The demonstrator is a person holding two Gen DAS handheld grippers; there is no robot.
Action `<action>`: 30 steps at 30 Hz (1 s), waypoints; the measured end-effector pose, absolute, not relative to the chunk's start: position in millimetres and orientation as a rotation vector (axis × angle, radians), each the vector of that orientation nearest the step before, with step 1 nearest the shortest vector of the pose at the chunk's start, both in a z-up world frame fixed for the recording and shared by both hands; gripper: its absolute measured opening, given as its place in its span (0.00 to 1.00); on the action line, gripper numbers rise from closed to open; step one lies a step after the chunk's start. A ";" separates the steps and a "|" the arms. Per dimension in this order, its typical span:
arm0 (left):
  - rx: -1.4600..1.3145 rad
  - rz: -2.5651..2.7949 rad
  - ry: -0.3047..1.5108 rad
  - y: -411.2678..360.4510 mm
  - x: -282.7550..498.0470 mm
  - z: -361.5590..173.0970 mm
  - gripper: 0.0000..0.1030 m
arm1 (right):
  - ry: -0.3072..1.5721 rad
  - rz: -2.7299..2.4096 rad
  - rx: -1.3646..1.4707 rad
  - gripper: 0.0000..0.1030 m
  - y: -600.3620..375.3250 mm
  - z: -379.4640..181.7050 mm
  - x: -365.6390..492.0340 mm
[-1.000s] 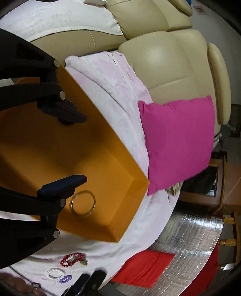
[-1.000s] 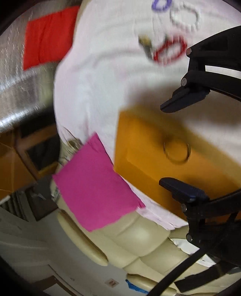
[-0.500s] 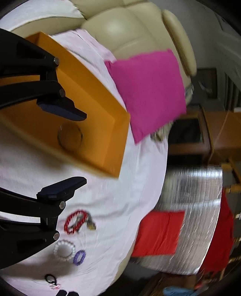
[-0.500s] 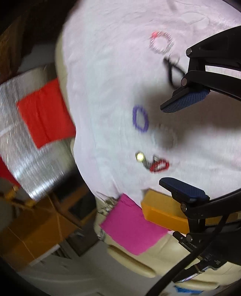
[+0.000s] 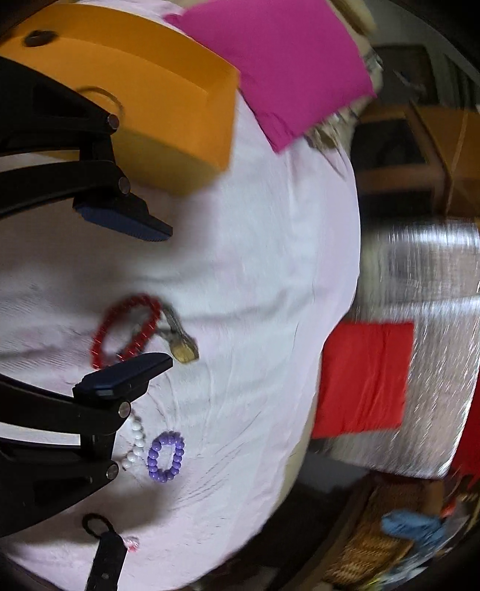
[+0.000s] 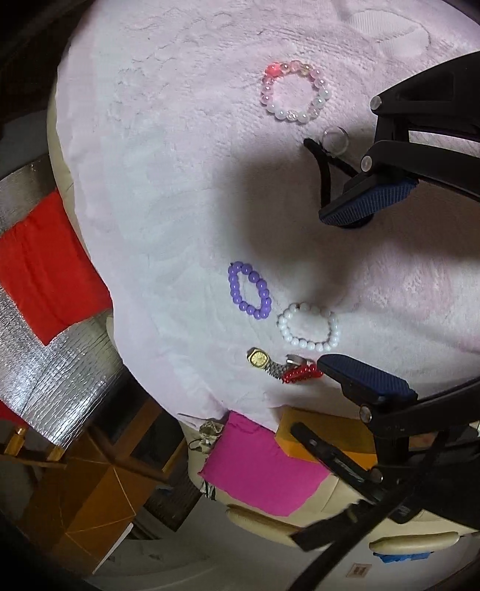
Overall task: Organize jewelry
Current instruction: 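Grasp the gold watch with the left tool while the right tool grasps the white pearl bracelet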
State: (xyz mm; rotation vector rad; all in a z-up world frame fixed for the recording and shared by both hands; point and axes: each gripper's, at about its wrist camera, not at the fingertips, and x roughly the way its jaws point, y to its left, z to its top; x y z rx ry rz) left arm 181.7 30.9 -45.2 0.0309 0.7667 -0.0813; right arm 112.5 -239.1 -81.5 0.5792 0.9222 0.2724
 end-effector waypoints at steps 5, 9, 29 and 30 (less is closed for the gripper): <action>0.062 -0.141 0.838 12.8 216.0 -61.1 0.62 | 0.938 0.262 0.581 0.73 -245.4 -86.4 115.0; 0.054 -0.178 0.881 5.2 235.7 -66.4 0.62 | 0.940 0.270 0.580 0.73 -244.5 -87.1 116.7; -0.010 -0.461 0.854 -19.8 206.3 -21.7 0.03 | 0.877 0.266 0.372 0.63 -188.3 -87.0 129.6; -0.011 -0.459 0.829 -16.7 201.7 -14.0 0.03 | 0.871 0.260 0.358 0.63 -184.3 -87.4 131.3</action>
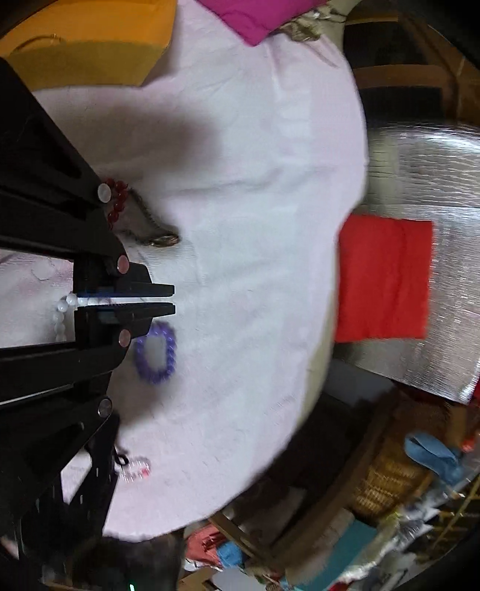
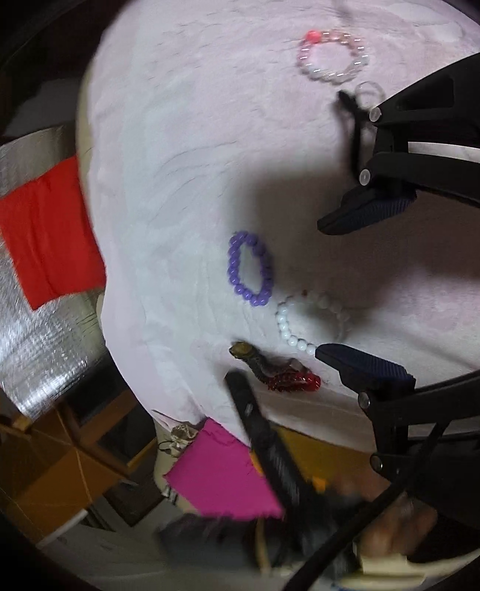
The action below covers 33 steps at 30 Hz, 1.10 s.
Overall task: Organize jewelry
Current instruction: 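Grasp the gold watch with the left tool while the right tool grasps the white pearl bracelet, then carry the watch and pearl bracelet into the orange box and release both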
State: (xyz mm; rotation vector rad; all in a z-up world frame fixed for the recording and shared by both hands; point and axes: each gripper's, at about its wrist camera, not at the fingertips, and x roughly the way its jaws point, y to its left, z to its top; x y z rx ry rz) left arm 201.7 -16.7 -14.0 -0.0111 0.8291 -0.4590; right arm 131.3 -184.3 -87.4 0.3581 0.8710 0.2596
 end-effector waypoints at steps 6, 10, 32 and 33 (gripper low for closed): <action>0.018 -0.306 0.821 9.9 207.5 -20.1 0.03 | 0.903 0.215 0.249 0.47 -157.0 -101.7 145.7; -0.008 -0.285 0.879 13.2 223.6 -42.2 0.03 | 0.873 0.159 0.157 0.11 -150.5 -103.4 144.9; -0.011 -0.325 0.886 -21.1 234.6 -51.9 0.12 | 0.824 0.179 0.293 0.10 -201.8 -84.6 125.3; -0.034 -0.342 0.861 -18.9 229.4 -41.8 0.12 | 0.806 0.187 0.305 0.10 -203.0 -79.5 122.5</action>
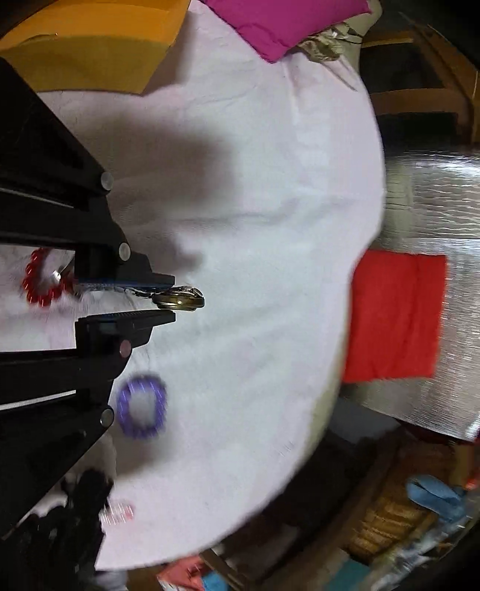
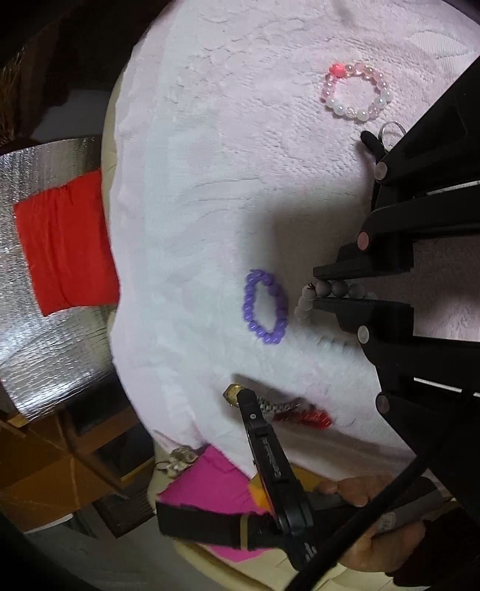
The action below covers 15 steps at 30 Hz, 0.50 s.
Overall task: Organize jewelry
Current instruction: 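Carry the watch and pearl bracelet into the orange box and release both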
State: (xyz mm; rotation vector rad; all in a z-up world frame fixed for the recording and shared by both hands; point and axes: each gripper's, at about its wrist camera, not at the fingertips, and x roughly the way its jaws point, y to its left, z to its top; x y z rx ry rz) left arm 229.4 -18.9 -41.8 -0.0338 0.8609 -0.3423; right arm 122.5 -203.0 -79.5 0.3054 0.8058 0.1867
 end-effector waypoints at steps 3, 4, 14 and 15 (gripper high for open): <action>-0.083 -0.384 0.781 -12.6 210.4 -13.1 0.12 | 0.747 0.206 0.324 0.10 -205.7 -65.8 112.9; -0.087 -0.388 0.760 -10.8 204.6 -5.6 0.12 | 0.732 0.214 0.330 0.10 -205.8 -62.4 110.2; -0.135 -0.366 0.593 29.0 146.2 55.1 0.12 | 0.620 0.273 0.378 0.10 -198.5 -27.9 84.7; -0.136 -0.355 0.585 34.7 142.2 58.9 0.12 | 0.617 0.282 0.386 0.10 -197.5 -26.1 83.7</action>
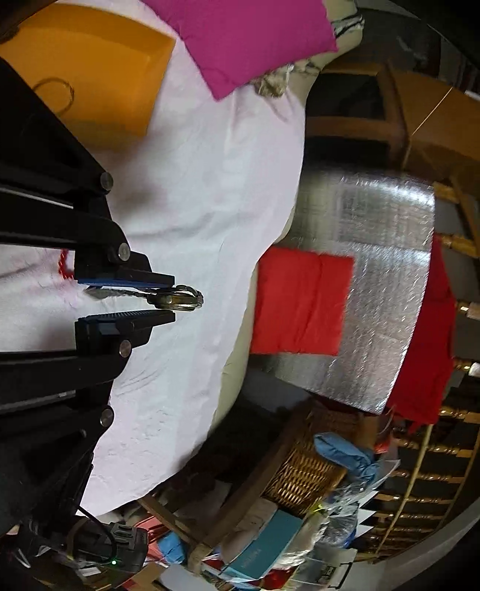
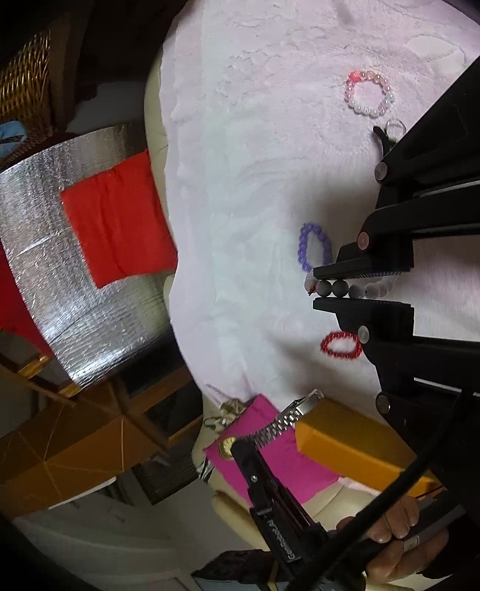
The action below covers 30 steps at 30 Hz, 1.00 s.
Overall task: Organize jewelry
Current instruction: 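Carry the watch and pearl bracelet into the orange box and release both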
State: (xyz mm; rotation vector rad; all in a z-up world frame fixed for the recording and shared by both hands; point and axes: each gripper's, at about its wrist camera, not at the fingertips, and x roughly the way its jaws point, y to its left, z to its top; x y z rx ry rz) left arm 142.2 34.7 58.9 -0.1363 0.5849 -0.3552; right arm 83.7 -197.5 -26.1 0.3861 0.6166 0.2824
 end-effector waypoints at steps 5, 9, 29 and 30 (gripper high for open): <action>-0.136 -0.270 0.554 72.2 119.5 71.6 0.12 | 0.592 0.334 0.386 0.10 -178.1 -14.1 75.7; -0.139 -0.174 0.544 109.2 99.2 75.3 0.12 | 0.590 0.369 0.363 0.10 -155.4 -10.8 72.2; -0.263 0.161 0.694 244.6 0.7 -11.8 0.12 | 0.668 0.673 0.243 0.10 48.2 9.7 75.3; -0.263 0.153 0.695 245.3 1.1 -15.0 0.12 | 0.683 0.683 0.246 0.10 59.4 9.3 83.2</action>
